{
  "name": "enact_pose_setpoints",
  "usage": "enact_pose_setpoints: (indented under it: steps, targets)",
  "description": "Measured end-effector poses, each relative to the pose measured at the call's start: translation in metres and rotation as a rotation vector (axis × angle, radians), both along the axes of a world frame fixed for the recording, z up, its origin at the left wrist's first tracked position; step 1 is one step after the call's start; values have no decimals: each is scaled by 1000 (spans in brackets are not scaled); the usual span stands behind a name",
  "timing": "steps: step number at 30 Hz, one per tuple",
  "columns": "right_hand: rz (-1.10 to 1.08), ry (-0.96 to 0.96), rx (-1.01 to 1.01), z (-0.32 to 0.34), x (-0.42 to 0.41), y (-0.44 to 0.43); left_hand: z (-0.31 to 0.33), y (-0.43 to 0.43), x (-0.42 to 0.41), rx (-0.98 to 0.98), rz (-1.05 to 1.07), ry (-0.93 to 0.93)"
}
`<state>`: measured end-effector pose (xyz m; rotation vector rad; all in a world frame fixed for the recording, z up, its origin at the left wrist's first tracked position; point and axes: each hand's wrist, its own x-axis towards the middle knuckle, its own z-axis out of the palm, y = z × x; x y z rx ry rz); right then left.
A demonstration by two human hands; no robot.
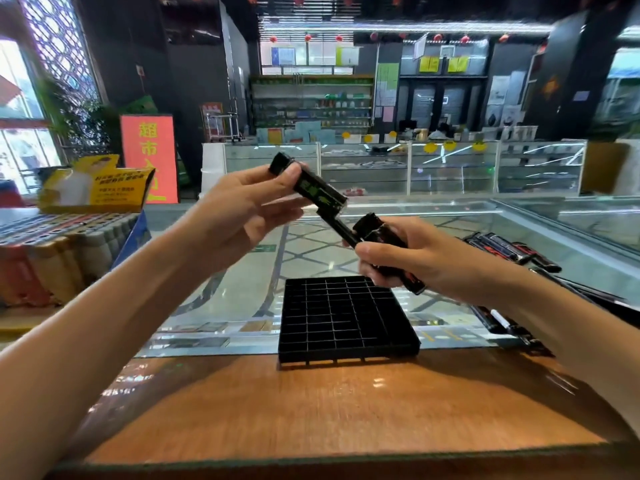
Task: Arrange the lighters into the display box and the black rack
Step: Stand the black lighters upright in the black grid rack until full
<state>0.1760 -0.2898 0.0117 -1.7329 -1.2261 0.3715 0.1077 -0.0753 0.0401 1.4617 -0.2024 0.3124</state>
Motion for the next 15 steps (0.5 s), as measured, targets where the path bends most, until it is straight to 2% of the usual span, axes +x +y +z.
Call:
enact_pose_setpoints:
  steps: [3, 9, 15]
  targets:
    - [-35, 56, 47, -2, 4, -3, 1, 11, -5, 20, -17, 10]
    - [-108, 82, 116, -4, 10, -4, 0, 15, -9, 250, -237, 54]
    - [-98, 98, 120, -4, 13, -5, -1, 18, -9, 357, -306, 79]
